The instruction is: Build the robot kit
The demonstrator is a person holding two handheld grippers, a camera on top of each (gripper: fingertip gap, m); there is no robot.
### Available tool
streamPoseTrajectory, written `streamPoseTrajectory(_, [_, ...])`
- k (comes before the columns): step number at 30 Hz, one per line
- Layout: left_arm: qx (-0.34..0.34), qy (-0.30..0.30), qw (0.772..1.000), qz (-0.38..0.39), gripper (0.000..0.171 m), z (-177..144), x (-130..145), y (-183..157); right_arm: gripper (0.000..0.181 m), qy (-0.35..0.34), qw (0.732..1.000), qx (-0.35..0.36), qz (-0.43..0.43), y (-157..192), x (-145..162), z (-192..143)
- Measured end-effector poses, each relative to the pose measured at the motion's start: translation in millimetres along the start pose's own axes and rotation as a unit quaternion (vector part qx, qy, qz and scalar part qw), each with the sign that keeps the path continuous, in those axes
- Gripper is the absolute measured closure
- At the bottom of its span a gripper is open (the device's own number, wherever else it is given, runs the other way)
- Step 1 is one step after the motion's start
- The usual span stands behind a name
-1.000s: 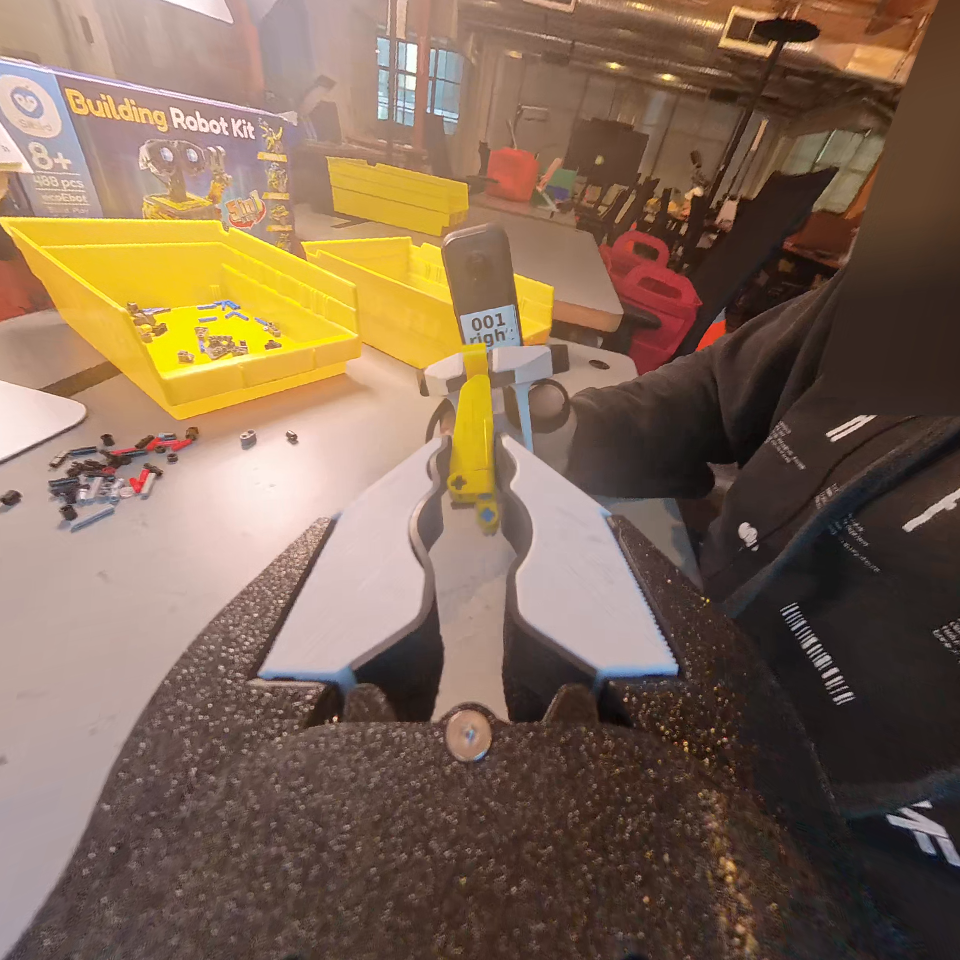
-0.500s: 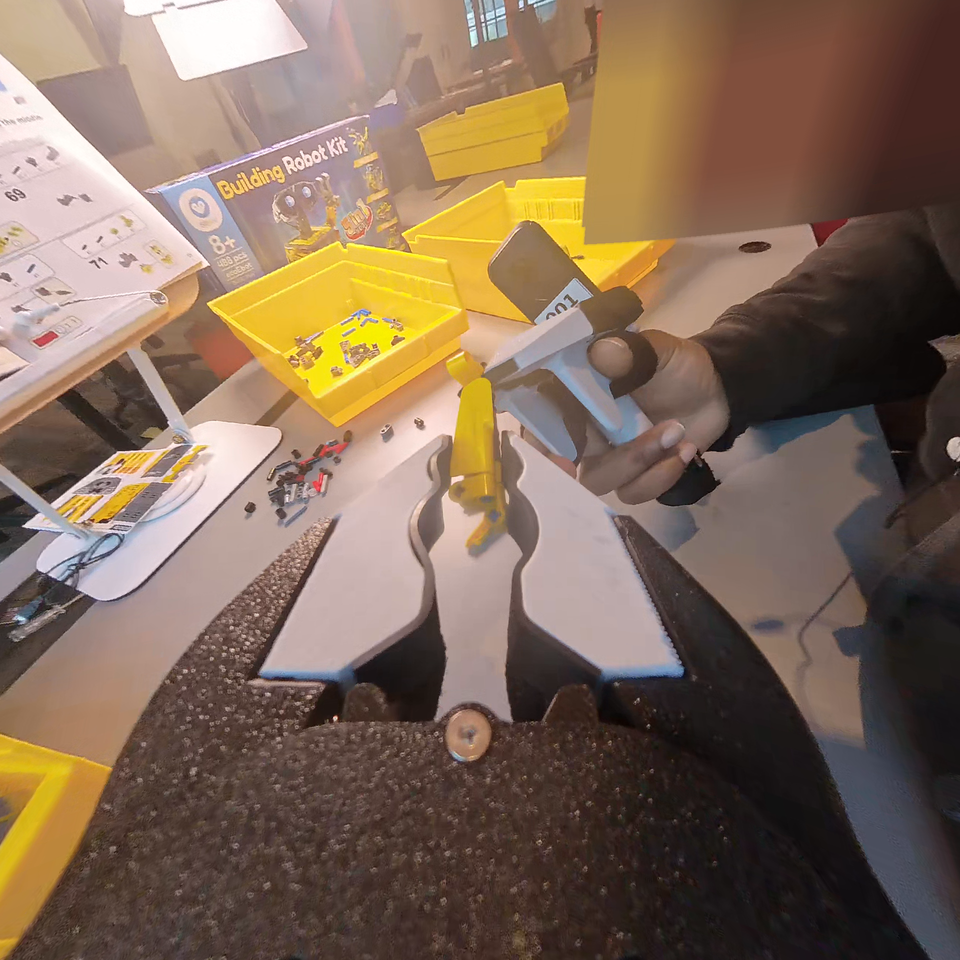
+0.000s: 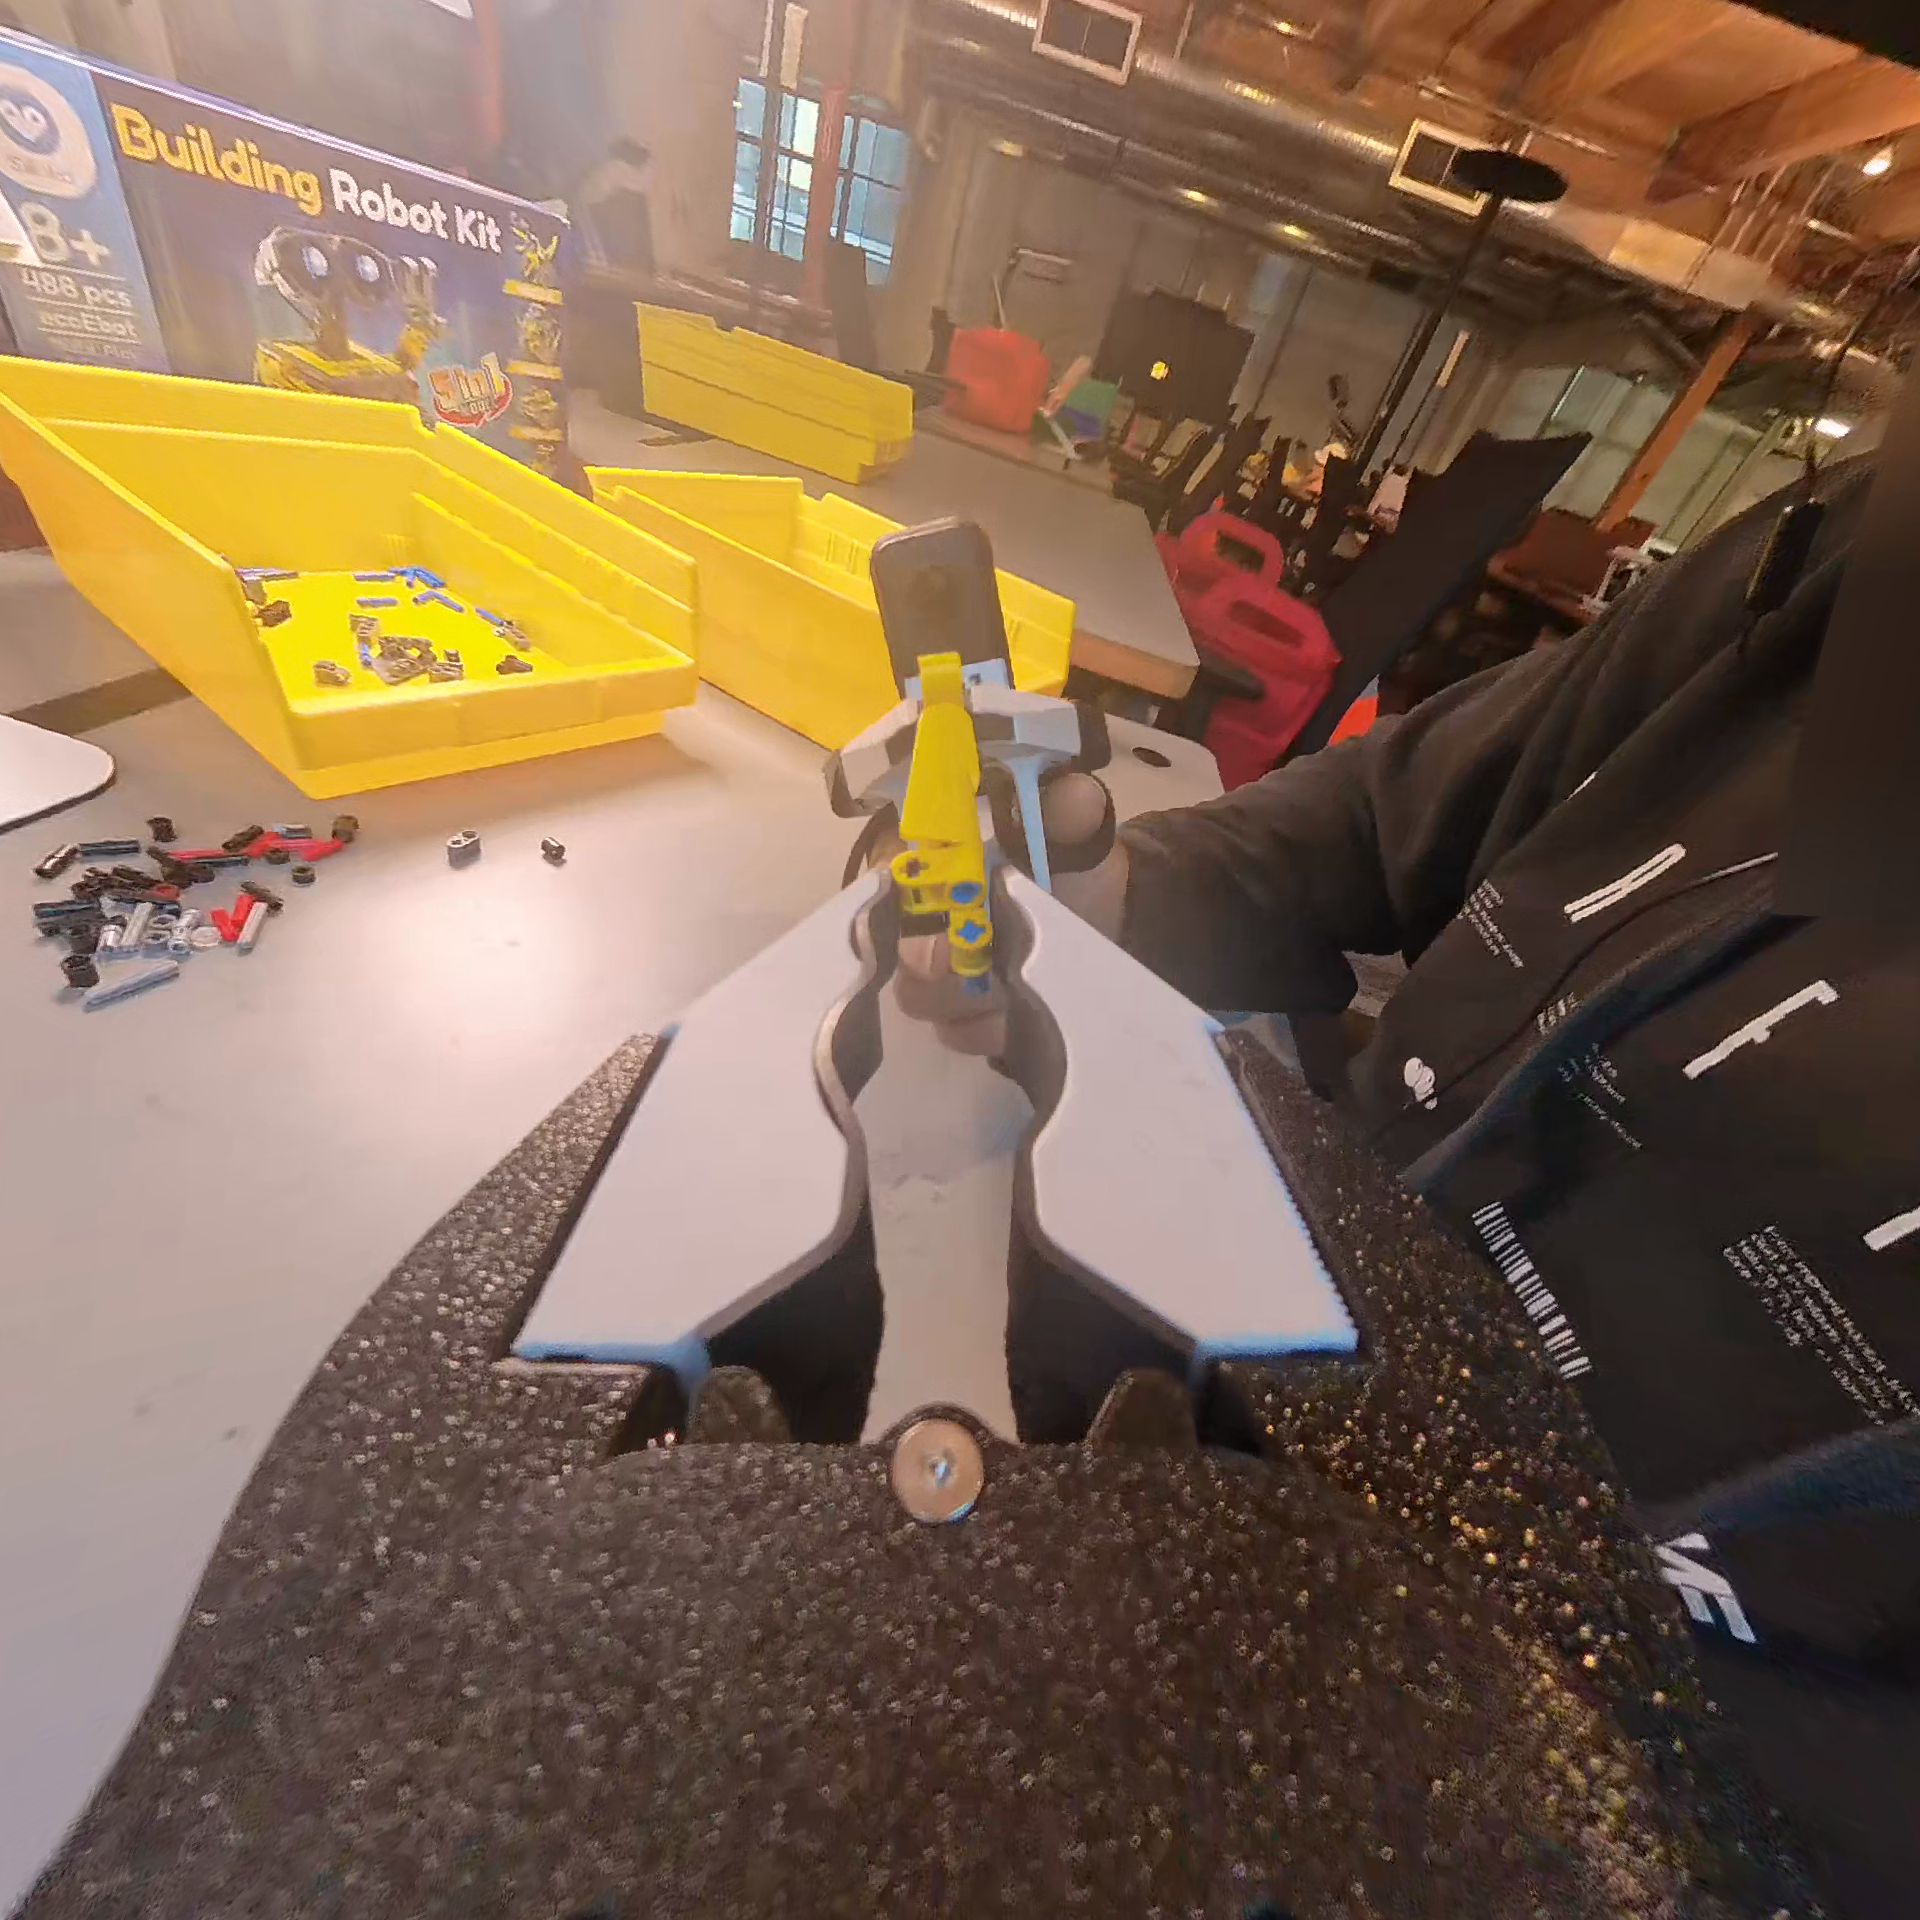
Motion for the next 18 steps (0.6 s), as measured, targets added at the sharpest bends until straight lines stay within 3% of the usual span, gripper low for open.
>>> streamPoseTrajectory(7, [-0.017,0.045,0.996,0.073,0.157,-3.9,1.4,-2.8,0.174,0.128,0.985,-0.007,-0.115,2.8,-7.2,-1.7])
streamPoseTrajectory(12, [-0.007,0.052,0.997,0.06,0.156,-2.5,5.7,0.6,0.174,0.188,0.967,0.003,-0.171,3.9,-8.9,-4.2])
streamPoseTrajectory(18, [0.01,0.026,0.998,-0.063,0.155,-2.7,12.7,19.6,0.174,0.171,0.983,0.033,-0.06,-8.7,-8.3,-6.3])
Point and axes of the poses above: each gripper's, where its closed fingertips meet, z out along the fingers, x out of its underside, y = z × x across the jaws, the point moved 9 cm from there along -z, back along the fingers, and after that the axes turned 1 degree about -y, right-handed, at the moved point
